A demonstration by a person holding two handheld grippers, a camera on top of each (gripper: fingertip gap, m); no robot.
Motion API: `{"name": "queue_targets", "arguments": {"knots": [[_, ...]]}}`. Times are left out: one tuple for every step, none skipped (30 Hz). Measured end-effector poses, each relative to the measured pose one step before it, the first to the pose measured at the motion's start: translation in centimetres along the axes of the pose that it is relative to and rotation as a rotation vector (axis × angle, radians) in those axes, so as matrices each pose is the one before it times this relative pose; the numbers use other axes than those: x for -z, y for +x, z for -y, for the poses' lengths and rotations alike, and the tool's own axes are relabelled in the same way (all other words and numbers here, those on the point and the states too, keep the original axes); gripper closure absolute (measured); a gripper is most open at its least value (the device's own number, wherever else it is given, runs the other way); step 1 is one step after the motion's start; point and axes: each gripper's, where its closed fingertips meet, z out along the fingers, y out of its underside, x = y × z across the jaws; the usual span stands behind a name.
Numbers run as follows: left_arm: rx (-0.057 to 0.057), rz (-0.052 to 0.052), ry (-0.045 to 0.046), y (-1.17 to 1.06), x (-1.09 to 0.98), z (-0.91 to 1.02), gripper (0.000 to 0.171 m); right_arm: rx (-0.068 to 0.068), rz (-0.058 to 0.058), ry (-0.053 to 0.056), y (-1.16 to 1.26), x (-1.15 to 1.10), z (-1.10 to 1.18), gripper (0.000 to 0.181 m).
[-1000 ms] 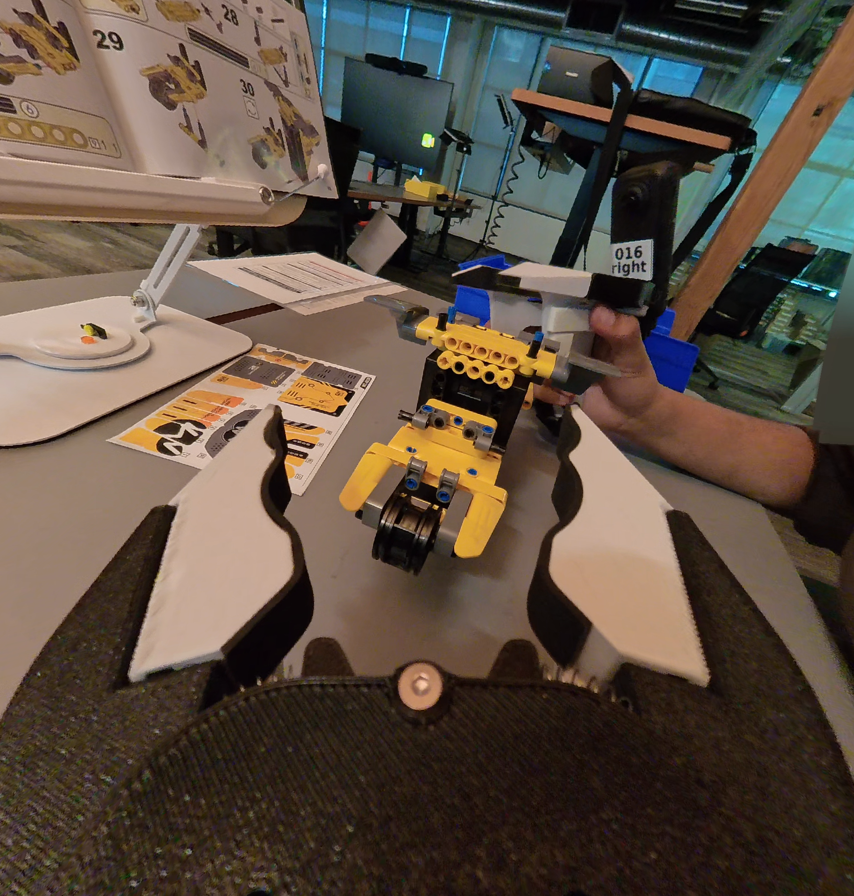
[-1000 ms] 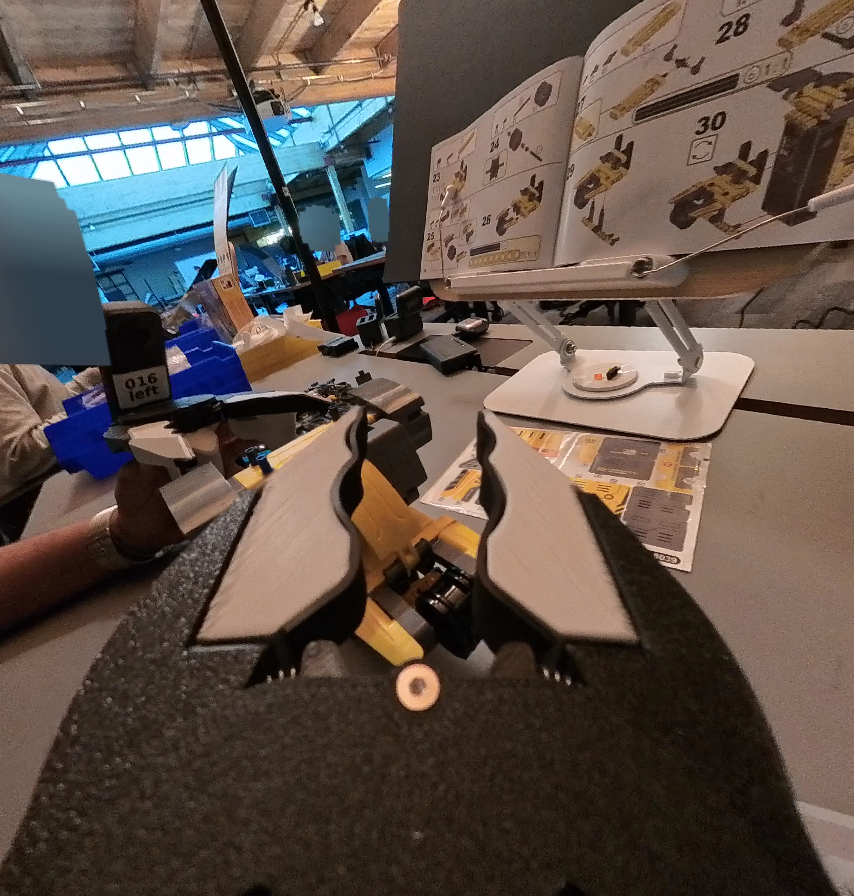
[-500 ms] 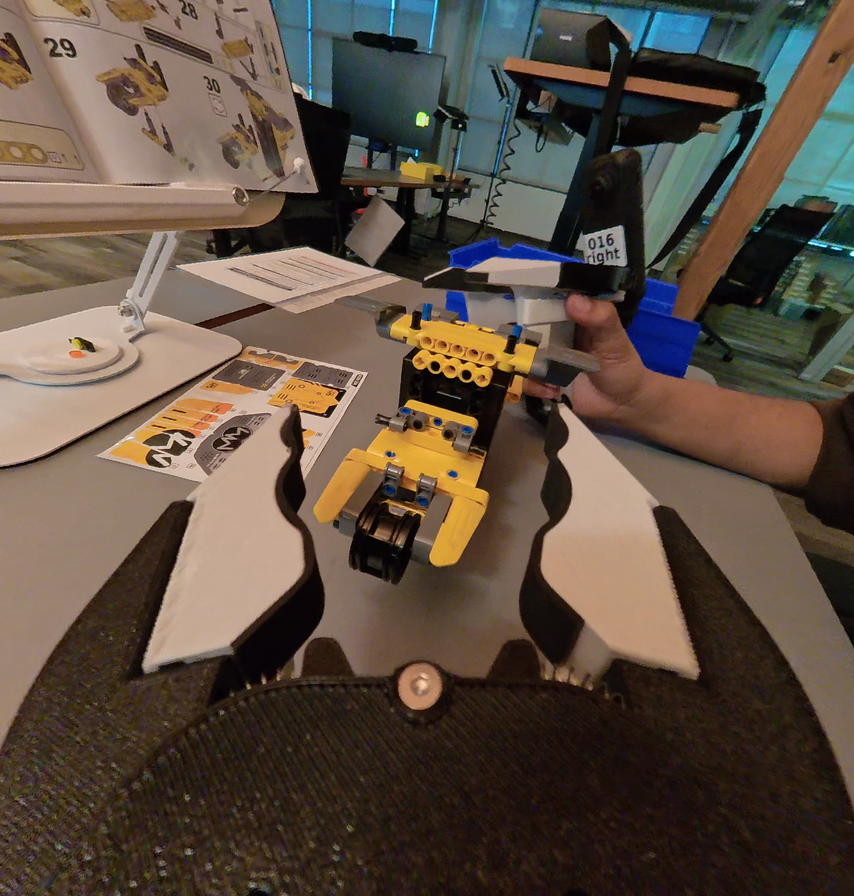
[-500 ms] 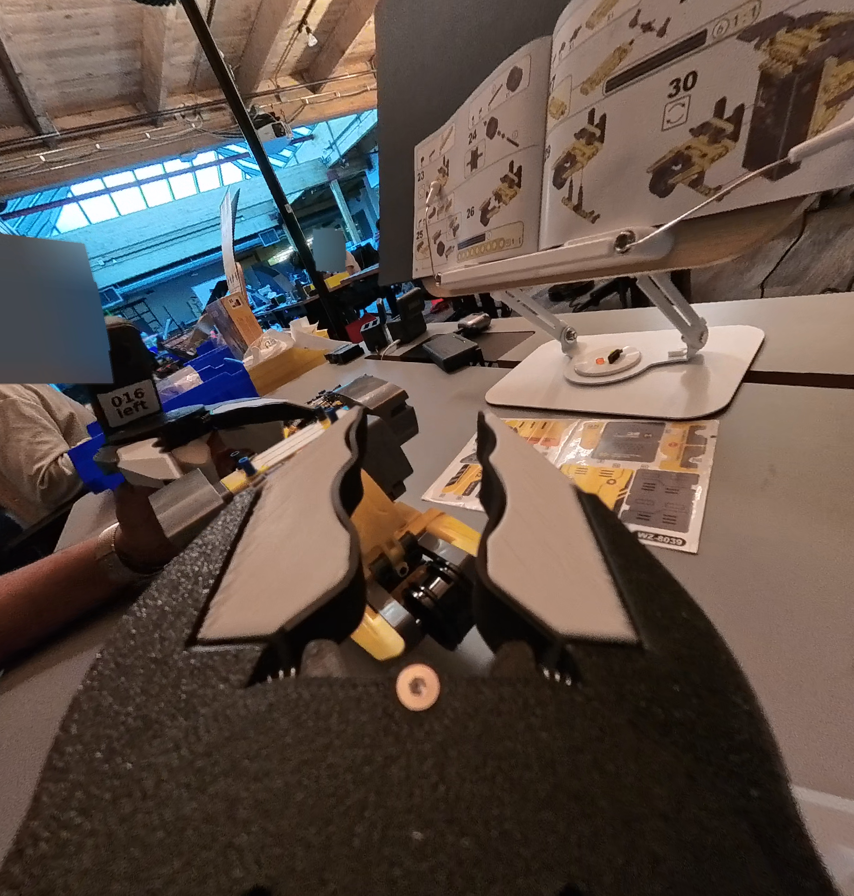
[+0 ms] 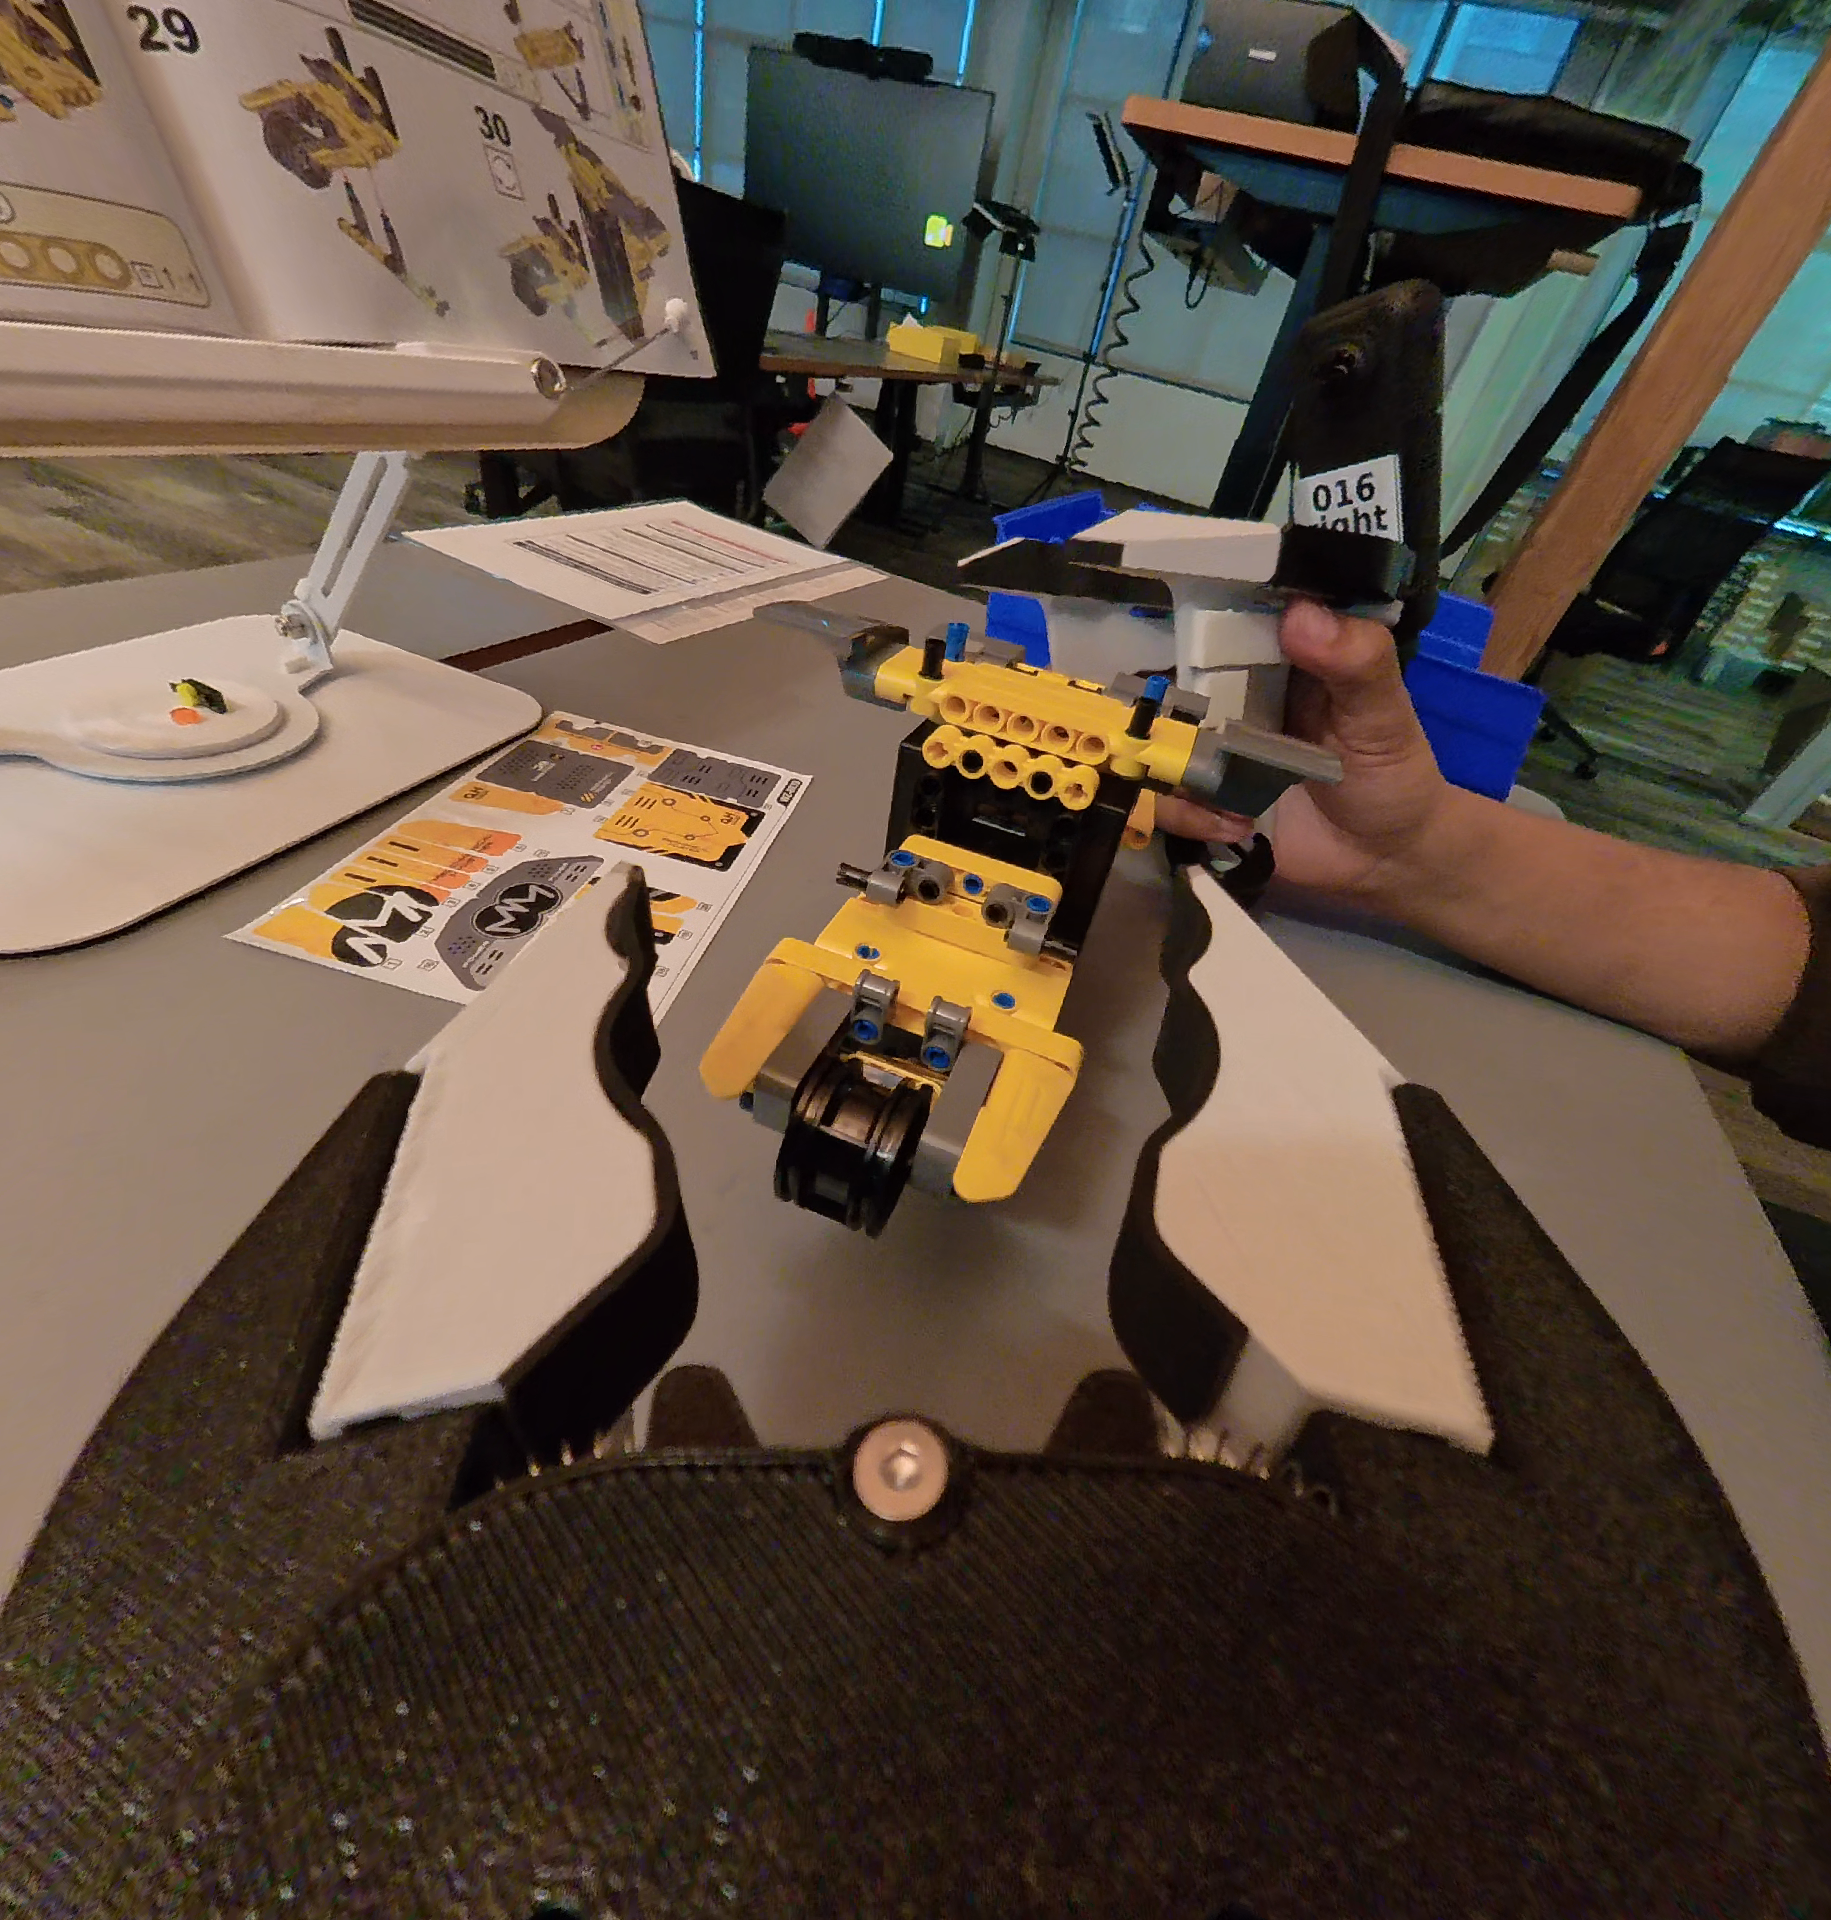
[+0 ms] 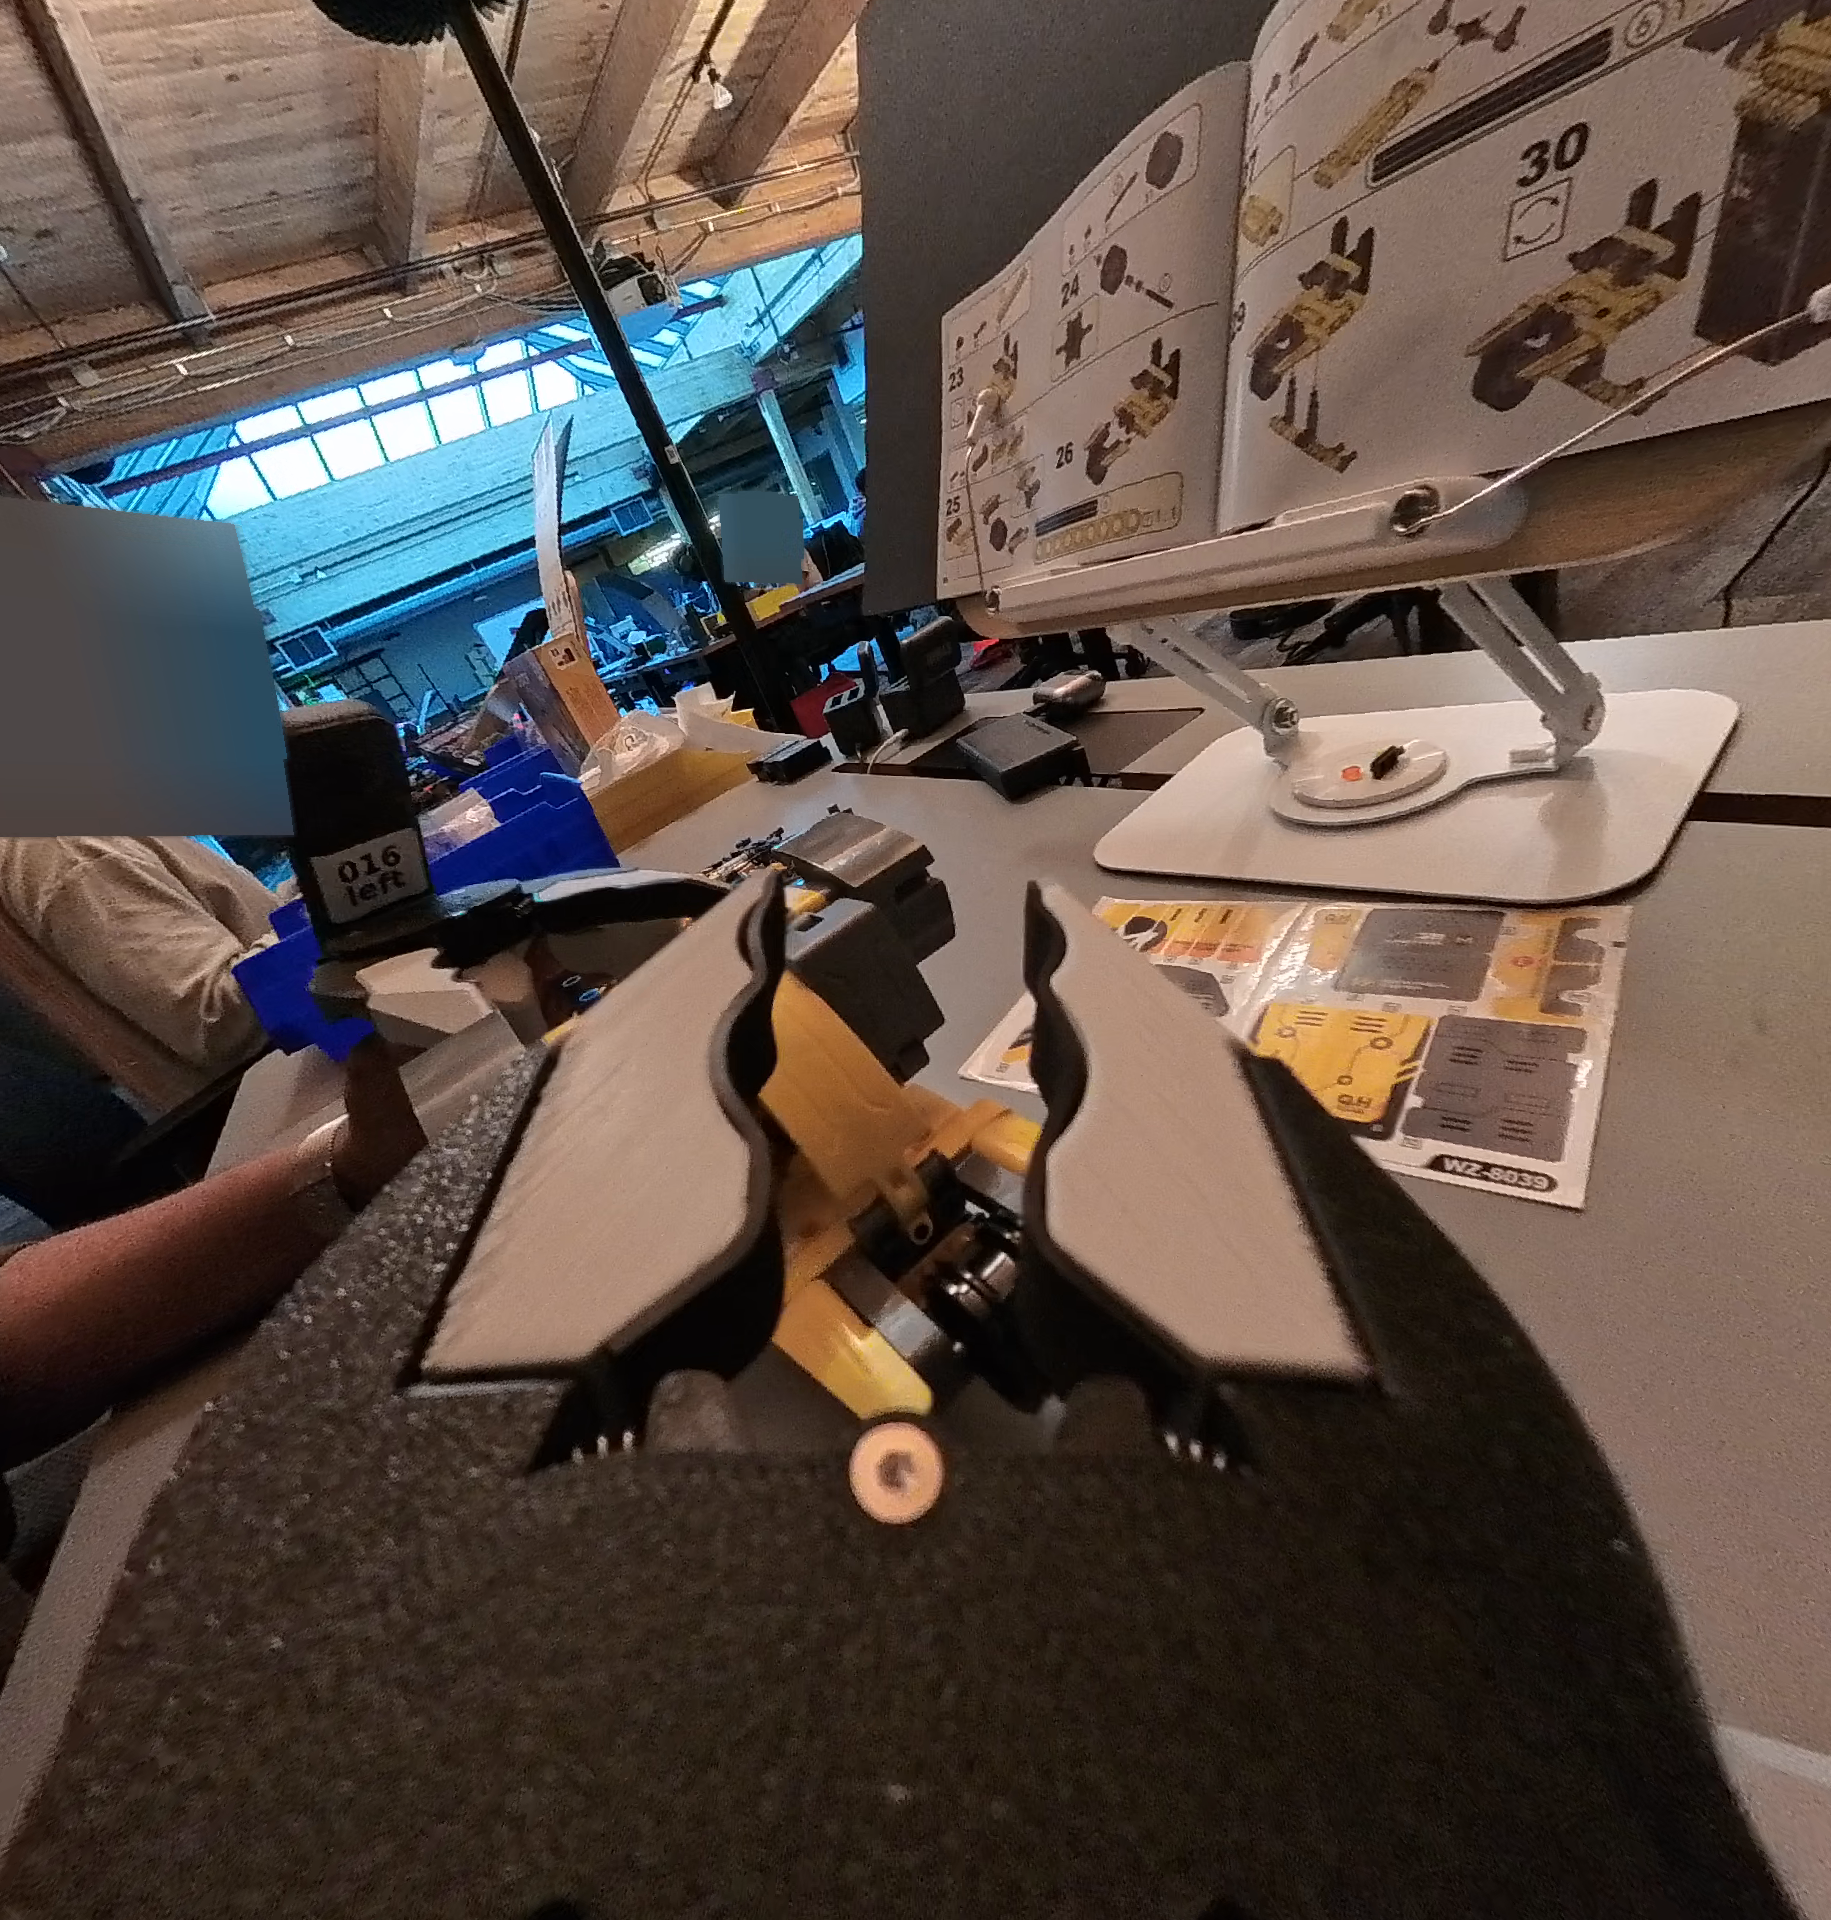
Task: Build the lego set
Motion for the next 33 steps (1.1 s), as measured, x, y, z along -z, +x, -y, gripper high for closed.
{"name": "queue_targets", "arguments": {"knots": [[0.0022, 0.0010, 0.00185, -0.050, 0.006, 0.003, 0.077, -0.0036, 0.0056, -0.0014, -0.140, -0.036, -0.026, 0.136], [0.0020, 0.0002, 0.00109, -0.036, -0.002, 0.004, 0.077, -0.0013, 0.0048, -0.0019, -0.127, -0.053, -0.030, 0.136], [0.0020, 0.0001, 0.00053, -0.029, -0.005, -0.015, 0.077, 0.0024, 0.0020, -0.0021, -0.087, -0.029, -0.041, 0.135], [0.0020, 0.0002, 0.00114, -0.031, 0.006, 0.003, 0.077, 0.0050, -0.0004, -0.0024, -0.039, -0.037, -0.038, 0.135], [0.0023, -0.0001, 0.00118, -0.024, 0.005, 0.003, 0.077, 0.0053, -0.0013, -0.0029, -0.011, -0.014, -0.047, 0.135], [0.0026, -0.0004, 0.00114, -0.023, -0.002, 0.005, 0.077, 0.0038, -0.0010, -0.0028, -0.008, -0.027, -0.039, 0.136], [0.0029, -0.0004, 0.00080, -0.029, -0.009, -0.008, 0.077, 0.0012, -0.0002, -0.0017, -0.010, -0.015, -0.034, 0.135], [0.0030, -0.0001, 0.00007, -0.030, -0.003, -0.008, 0.077, -0.0013, 0.0014, -0.0003, -0.017, -0.008, -0.011, 0.135], [0.0022, 0.0016, 0.00041, -0.046, -0.003, -0.006, 0.077, -0.0028, 0.0024, 0.0007, -0.043, 0.004, 0.014, 0.135], [0.0019, 0.0025, 0.00000, -0.077, -0.003, -0.018, 0.077, -0.0028, 0.0021, 0.0015, -0.041, 0.008, 0.035, 0.135], [0.0016, 0.0017, -0.00072, -0.045, -0.001, -0.023, 0.077, -0.0020, 0.0017, 0.0025, -0.037, 0.019, 0.070, 0.135], [0.0011, 0.0016, -0.00079, -0.061, -0.003, -0.021, 0.077, -0.0008, 0.0009, 0.0032, -0.029, 0.025, 0.087, 0.135], [0.0004, 0.0017, -0.00009, -0.052, 0.009, -0.005, 0.077, 0.0011, -0.0005, 0.0024, -0.015, 0.032, 0.069, 0.136], [0.0001, 0.0012, 0.00047, -0.026, 0.016, 0.007, 0.077, 0.0055, -0.0029, 0.0003, -0.001, 0.029, 0.051, 0.135], [0.0005, 0.0011, 0.00074, -0.036, 0.012, 0.014, 0.077, 0.0122, -0.0062, -0.0028, 0.008, -0.001, -0.007, 0.135], [0.0009, 0.0005, 0.00053, -0.025, 0.014, 0.011, 0.077, 0.0176, -0.0076, -0.0068, -0.004, -0.034, -0.069, 0.135], [0.0012, -0.0001, 0.00016, -0.013, 0.017, 0.016, 0.077, 0.0188, -0.0059, -0.0088, -0.059, -0.054, -0.108, 0.135], [0.0013, -0.0015, -0.00015, 0.009, 0.005, 0.002, 0.078, 0.0146, -0.0024, -0.0066, -0.113, -0.070, -0.085, 0.135], [0.0013, -0.0006, -0.00049, -0.004, 0.007, -0.002, 0.078, 0.0083, 0.0008, -0.0027, -0.128, -0.043, -0.043, 0.135], [0.0005, 0.0001, -0.00004, -0.012, 0.013, 0.012, 0.078, 0.0036, 0.0019, -0.0006, -0.110, -0.025, -0.011, 0.135], [-0.0001, 0.0005, 0.00026, -0.016, 0.004, 0.005, 0.078, 0.0015, 0.0009, -0.0002, -0.054, -0.013, -0.009, 0.135], [-0.0005, 0.0008, -0.00007, -0.015, 0.000, -0.001, 0.078, 0.0023, -0.0012, -0.0003, -0.001, 0.005, 0.006, 0.135], [-0.0009, 0.0009, 0.00070, -0.013, 0.018, 0.017, 0.078, 0.0047, -0.0039, -0.0005, 0.052, 0.026, 0.015, 0.136], [-0.0006, 0.0011, 0.00048, -0.019, 0.011, 0.016, 0.078, 0.0067, -0.0065, -0.0009, 0.080, 0.022, 0.012, 0.136], [0.0000, 0.0006, 0.00087, -0.017, 0.015, 0.022, 0.078, 0.0069, -0.0077, -0.0015, 0.095, 0.016, 0.013, 0.136], [0.0004, 0.0001, 0.00158, -0.009, 0.023, 0.031, 0.078, 0.0054, -0.0062, -0.0012, 0.067, 0.024, 0.009, 0.136], [0.0015, 0.0006, 0.00190, -0.022, 0.019, 0.039, 0.078, 0.0022, -0.0020, 0.0005, 0.008, 0.010, 0.029, 0.136], [0.0037, 0.0005, 0.00298, -0.038, 0.034, 0.060, 0.078, -0.0015, 0.0011, 0.0015, -0.029, 0.009, 0.042, 0.136], [0.0060, -0.0002, 0.00421, -0.055, 0.054, 0.074, 0.078, -0.0031, 0.0017, 0.0014, -0.032, -0.001, 0.014, 0.136], [0.0075, 0.0014, 0.00475, -0.098, 0.058, 0.080, 0.078, -0.0026, 0.0009, 0.0005, -0.007, -0.006, -0.007, 0.136], [0.0090, 0.0067, 0.00499, -0.200, 0.071, 0.092, 0.080, -0.0017, 0.0003, -0.0007, -0.002, -0.006, -0.026, 0.136], [0.0112, 0.0197, 0.00480, -0.406, 0.087, 0.089, 0.087, -0.0010, -0.0006, -0.0009, 0.025, -0.006, -0.027, 0.136], [0.0076, 0.0312, 0.00108, -0.606, 0.117, 0.032, 0.091, 0.0000, -0.0012, -0.0010, 0.017, -0.013, -0.025, 0.136]]}}
